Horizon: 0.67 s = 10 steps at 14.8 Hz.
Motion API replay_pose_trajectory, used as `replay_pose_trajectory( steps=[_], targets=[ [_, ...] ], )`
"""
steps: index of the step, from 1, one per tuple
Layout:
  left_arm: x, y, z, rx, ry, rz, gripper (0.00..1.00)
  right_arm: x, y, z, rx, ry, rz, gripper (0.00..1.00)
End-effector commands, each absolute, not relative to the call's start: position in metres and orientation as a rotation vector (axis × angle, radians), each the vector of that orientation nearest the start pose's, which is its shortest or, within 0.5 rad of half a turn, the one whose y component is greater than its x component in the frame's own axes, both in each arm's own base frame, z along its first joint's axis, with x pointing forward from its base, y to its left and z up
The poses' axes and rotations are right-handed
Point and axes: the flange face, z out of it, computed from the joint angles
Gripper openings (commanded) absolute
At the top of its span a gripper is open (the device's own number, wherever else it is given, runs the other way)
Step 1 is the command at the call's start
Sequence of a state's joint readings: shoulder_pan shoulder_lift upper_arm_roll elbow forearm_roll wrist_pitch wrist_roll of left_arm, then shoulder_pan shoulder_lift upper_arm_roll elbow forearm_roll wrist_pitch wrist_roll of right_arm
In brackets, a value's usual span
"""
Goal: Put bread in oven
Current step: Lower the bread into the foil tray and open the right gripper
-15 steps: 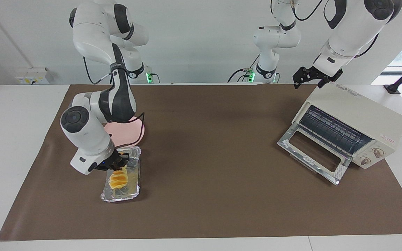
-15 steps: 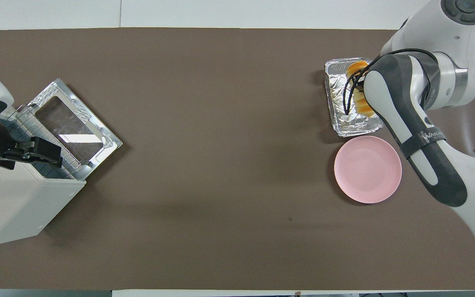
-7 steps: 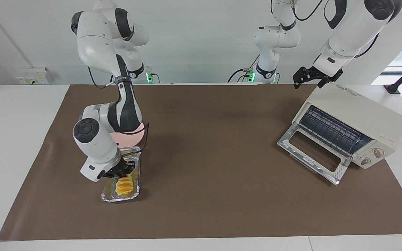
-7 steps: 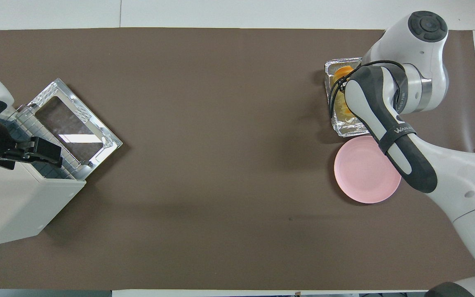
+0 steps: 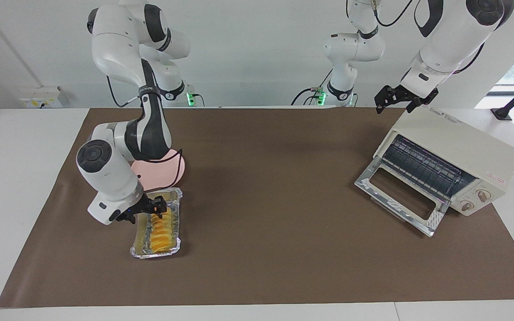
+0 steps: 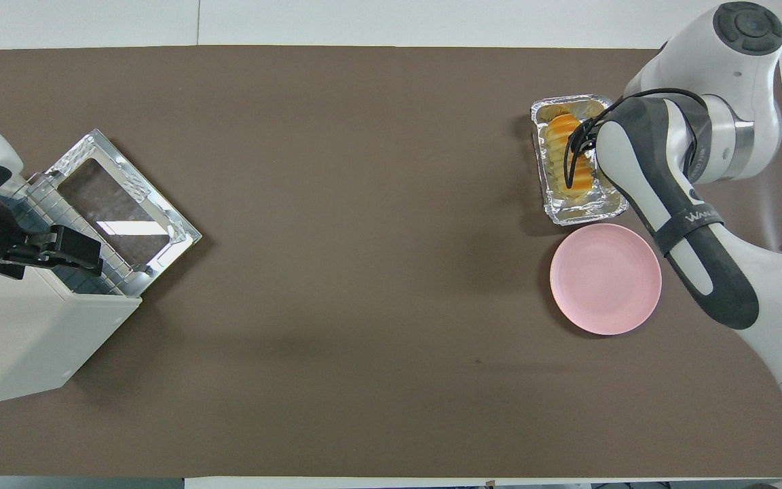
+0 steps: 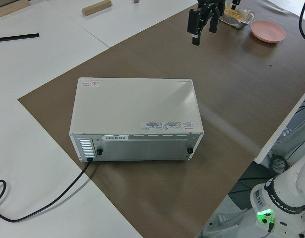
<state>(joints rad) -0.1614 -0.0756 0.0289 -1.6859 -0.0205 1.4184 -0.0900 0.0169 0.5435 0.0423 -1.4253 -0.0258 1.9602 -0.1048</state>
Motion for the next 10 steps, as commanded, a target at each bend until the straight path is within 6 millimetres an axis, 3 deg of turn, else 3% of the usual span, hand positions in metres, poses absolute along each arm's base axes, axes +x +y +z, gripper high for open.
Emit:
replay_pose_trajectory(
  steps=[1, 4, 7, 9, 10],
  targets=[
    [0.502, -0.065, 0.605, -3.120, 0.078, 0.296, 1.00, 0.707, 0.016, 0.385, -3.140, -0.278, -0.005, 1.00],
    [0.501, -0.065, 0.605, -3.120, 0.078, 0.298, 1.00, 0.704, -0.002, 0.365, -3.142, -0.325, -0.033, 1.00],
    [0.501, -0.065, 0.605, -3.120, 0.078, 0.298, 1.00, 0.696, -0.008, 0.334, -3.148, -0.325, -0.073, 1.00],
    [0.501, -0.065, 0.605, -3.120, 0.078, 0.298, 1.00, 0.691, -0.007, 0.327, -3.148, -0.327, -0.083, 1.00],
    [0.502, -0.064, 0.605, -3.120, 0.076, 0.296, 1.00, 0.689, -0.006, 0.324, -3.146, -0.330, -0.076, 0.92]
  ],
)
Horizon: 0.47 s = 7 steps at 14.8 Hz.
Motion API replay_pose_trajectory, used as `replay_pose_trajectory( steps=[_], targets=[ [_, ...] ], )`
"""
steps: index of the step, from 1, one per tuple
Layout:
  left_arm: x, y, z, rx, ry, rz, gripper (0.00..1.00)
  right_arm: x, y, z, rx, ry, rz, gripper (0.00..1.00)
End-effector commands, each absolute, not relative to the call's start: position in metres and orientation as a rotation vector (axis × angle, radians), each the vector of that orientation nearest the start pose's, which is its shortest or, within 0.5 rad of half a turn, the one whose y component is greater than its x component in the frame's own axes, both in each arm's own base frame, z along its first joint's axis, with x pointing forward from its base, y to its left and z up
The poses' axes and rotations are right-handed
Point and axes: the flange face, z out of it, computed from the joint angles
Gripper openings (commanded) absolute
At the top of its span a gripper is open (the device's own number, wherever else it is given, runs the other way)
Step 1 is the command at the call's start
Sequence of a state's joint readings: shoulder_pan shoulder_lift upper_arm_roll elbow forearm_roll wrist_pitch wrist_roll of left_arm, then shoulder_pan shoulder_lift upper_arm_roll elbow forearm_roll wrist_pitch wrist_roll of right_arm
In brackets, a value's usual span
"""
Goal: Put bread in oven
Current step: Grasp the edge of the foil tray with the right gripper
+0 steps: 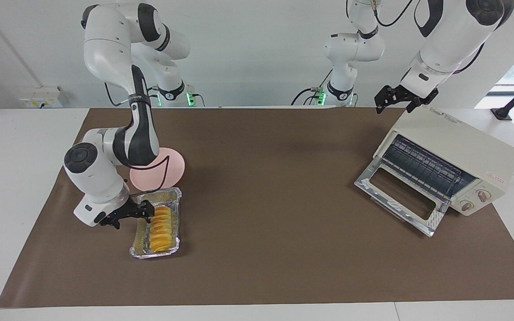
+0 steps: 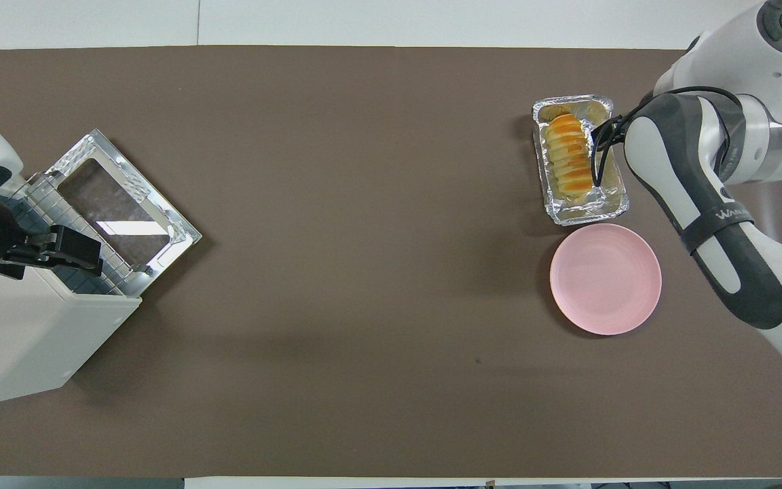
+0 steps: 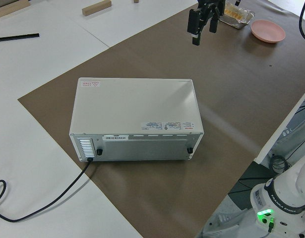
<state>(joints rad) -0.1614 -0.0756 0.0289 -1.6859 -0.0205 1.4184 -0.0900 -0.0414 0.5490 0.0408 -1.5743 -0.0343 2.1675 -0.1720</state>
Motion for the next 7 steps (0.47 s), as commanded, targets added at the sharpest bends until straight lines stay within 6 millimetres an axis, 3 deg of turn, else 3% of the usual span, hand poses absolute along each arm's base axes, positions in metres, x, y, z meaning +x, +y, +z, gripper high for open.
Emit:
replay_pose_trajectory(
  steps=[1, 2, 3, 7],
  targets=[
    [0.5016, -0.0642, 0.6049, -3.120, 0.076, 0.296, 1.00, 0.6881, -0.0059, 0.3229, -3.146, -0.332, -0.071, 0.68],
    [0.5013, -0.0650, 0.6048, -3.120, 0.078, 0.298, 1.00, 0.6878, -0.0059, 0.3237, -3.146, -0.332, -0.069, 0.27],
    [0.5015, -0.0650, 0.6049, -3.120, 0.078, 0.296, 1.00, 0.6869, -0.0059, 0.3232, -3.146, -0.332, -0.064, 0.00],
    [0.5013, -0.0650, 0.6048, -3.120, 0.078, 0.298, 1.00, 0.6862, 0.0005, 0.3228, -3.145, -0.335, -0.062, 0.00]
  ],
)
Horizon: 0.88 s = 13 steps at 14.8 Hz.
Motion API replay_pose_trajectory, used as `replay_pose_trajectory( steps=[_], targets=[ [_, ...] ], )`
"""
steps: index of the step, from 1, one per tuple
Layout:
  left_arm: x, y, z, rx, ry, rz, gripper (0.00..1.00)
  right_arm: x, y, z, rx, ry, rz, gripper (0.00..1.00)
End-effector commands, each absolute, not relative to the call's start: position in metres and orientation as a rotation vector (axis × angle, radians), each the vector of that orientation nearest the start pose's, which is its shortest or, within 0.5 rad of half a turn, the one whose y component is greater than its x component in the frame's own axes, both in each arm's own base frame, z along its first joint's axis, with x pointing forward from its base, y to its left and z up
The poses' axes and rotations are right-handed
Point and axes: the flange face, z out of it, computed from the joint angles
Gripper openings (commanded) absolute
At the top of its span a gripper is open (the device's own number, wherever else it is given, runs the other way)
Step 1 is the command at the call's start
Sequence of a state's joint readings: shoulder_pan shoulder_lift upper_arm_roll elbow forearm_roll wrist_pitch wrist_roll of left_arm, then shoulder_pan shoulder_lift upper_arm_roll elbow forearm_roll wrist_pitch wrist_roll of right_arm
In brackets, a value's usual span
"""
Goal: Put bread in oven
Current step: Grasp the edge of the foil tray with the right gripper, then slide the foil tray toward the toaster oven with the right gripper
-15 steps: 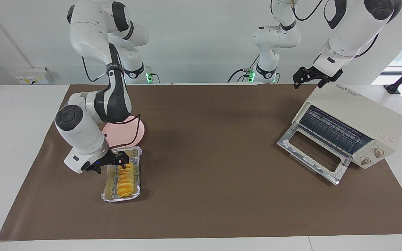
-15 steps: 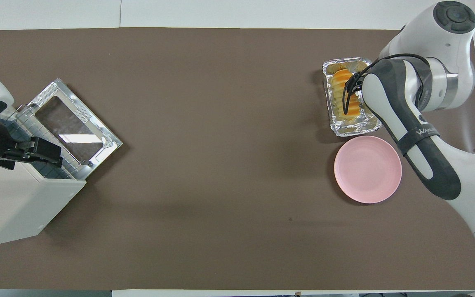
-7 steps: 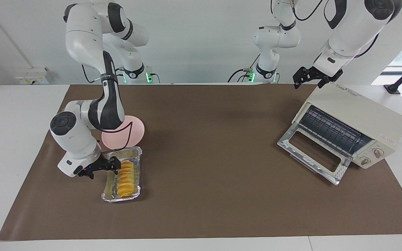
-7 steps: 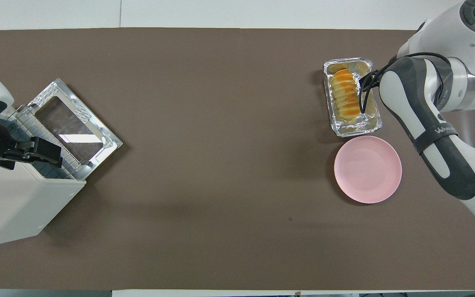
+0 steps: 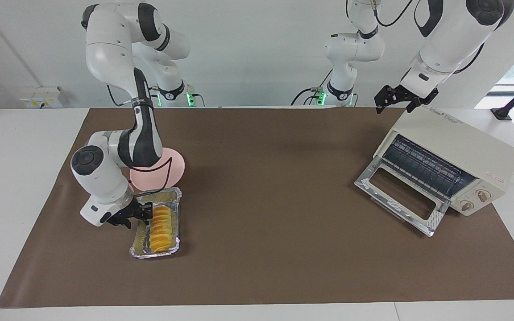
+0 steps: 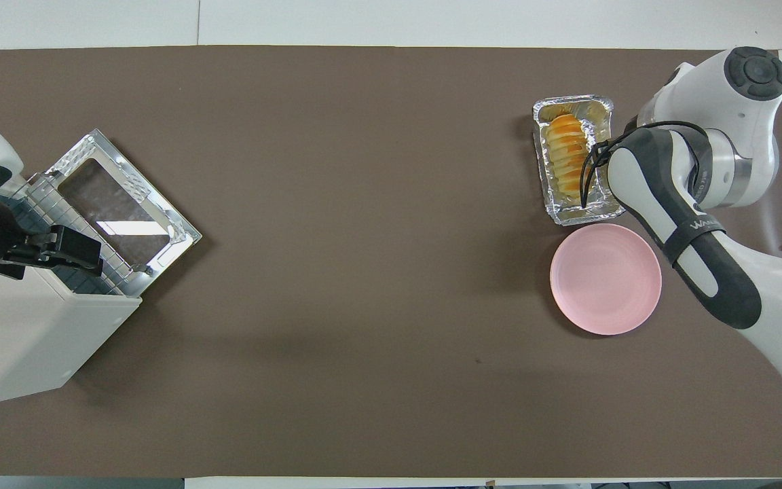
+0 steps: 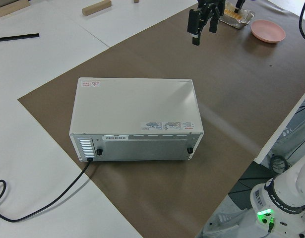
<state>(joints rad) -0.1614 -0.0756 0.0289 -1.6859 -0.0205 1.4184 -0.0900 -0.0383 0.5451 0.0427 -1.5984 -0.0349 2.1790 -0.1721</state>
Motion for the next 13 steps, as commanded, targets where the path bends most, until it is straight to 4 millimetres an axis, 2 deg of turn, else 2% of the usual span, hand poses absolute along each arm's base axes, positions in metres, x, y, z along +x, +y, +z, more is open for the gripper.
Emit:
replay_pose_trajectory(
  steps=[1, 5, 7, 8, 9, 10, 12, 13],
  targets=[
    [0.501, -0.065, 0.605, -3.120, 0.078, 0.298, 1.00, 0.686, 0.003, 0.323, -3.145, -0.337, -0.062, 0.00],
    [0.501, -0.065, 0.605, -3.120, 0.078, 0.298, 1.00, 0.687, 0.001, 0.327, -3.144, -0.338, -0.040, 0.00],
    [0.502, -0.065, 0.605, -3.120, 0.078, 0.296, 1.00, 0.691, 0.000, 0.346, -3.140, -0.335, 0.008, 0.00],
    [0.501, -0.065, 0.605, -3.120, 0.078, 0.298, 1.00, 0.694, 0.005, 0.368, -3.134, -0.339, 0.036, 0.00],
    [0.502, -0.065, 0.605, -3.120, 0.078, 0.296, 1.00, 0.695, 0.015, 0.393, -3.118, -0.340, 0.075, 0.00],
    [0.502, -0.065, 0.605, -3.120, 0.078, 0.296, 1.00, 0.692, 0.036, 0.416, -3.112, -0.361, 0.111, 0.00],
    [0.501, -0.064, 0.605, -3.120, 0.076, 0.298, 1.00, 0.681, 0.086, 0.457, -3.081, -0.325, 0.140, 0.00],
    [0.501, -0.065, 0.605, -3.120, 0.078, 0.298, 1.00, 0.669, 0.119, 0.473, -3.058, -0.252, 0.157, 0.00]
  ],
)
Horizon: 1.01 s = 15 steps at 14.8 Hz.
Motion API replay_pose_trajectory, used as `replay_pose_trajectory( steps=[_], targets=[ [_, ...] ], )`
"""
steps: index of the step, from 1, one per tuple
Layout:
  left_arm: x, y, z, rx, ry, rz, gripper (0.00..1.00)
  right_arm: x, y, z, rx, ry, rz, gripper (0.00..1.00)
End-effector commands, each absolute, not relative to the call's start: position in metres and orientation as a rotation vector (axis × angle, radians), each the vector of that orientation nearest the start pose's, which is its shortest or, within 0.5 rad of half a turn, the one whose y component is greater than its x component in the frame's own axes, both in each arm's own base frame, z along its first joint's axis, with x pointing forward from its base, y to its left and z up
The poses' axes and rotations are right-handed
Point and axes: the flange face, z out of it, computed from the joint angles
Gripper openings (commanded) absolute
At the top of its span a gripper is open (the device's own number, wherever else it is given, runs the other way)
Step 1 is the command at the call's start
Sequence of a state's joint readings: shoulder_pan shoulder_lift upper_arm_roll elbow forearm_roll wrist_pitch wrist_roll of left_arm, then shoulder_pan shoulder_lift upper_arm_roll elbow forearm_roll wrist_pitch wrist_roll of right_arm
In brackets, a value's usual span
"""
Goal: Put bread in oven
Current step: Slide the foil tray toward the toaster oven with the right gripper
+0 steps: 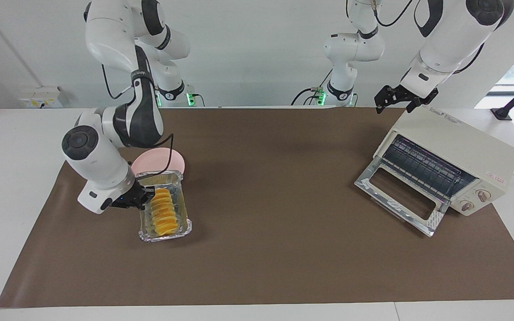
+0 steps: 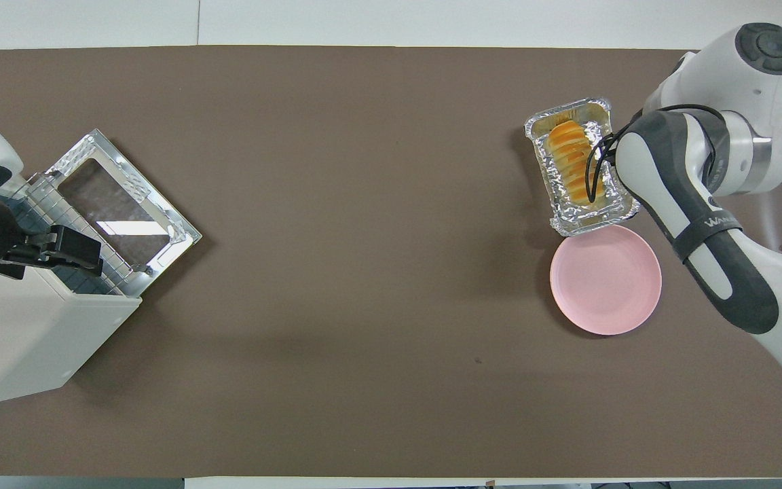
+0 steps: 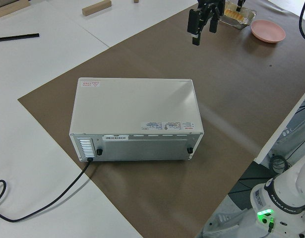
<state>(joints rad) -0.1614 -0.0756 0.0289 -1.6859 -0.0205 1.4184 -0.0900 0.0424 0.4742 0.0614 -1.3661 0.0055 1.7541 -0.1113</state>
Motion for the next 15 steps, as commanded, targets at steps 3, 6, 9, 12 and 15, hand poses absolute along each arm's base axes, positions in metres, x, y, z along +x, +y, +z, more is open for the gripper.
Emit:
replay_pose_trajectory(
  steps=[3, 6, 9, 12, 15],
  targets=[
    [0.501, -0.064, 0.605, -3.120, 0.076, 0.298, 1.00, 0.639, 0.222, 0.484, -3.030, -0.129, 0.186, 0.00],
    [0.501, -0.065, 0.605, -3.120, 0.078, 0.298, 1.00, 0.612, 0.306, 0.467, -3.037, -0.060, 0.175, 0.00],
    [0.501, -0.065, 0.605, -3.120, 0.078, 0.298, 1.00, 0.598, 0.363, 0.423, -3.028, -0.011, 0.142, 0.00],
    [0.501, -0.065, 0.605, -3.120, 0.078, 0.298, 1.00, 0.581, 0.395, 0.374, -3.012, 0.054, 0.086, 0.00],
    [0.501, -0.064, 0.605, -3.120, 0.076, 0.298, 1.00, 0.571, 0.394, 0.347, -3.004, 0.075, 0.049, 0.00]
  ],
)
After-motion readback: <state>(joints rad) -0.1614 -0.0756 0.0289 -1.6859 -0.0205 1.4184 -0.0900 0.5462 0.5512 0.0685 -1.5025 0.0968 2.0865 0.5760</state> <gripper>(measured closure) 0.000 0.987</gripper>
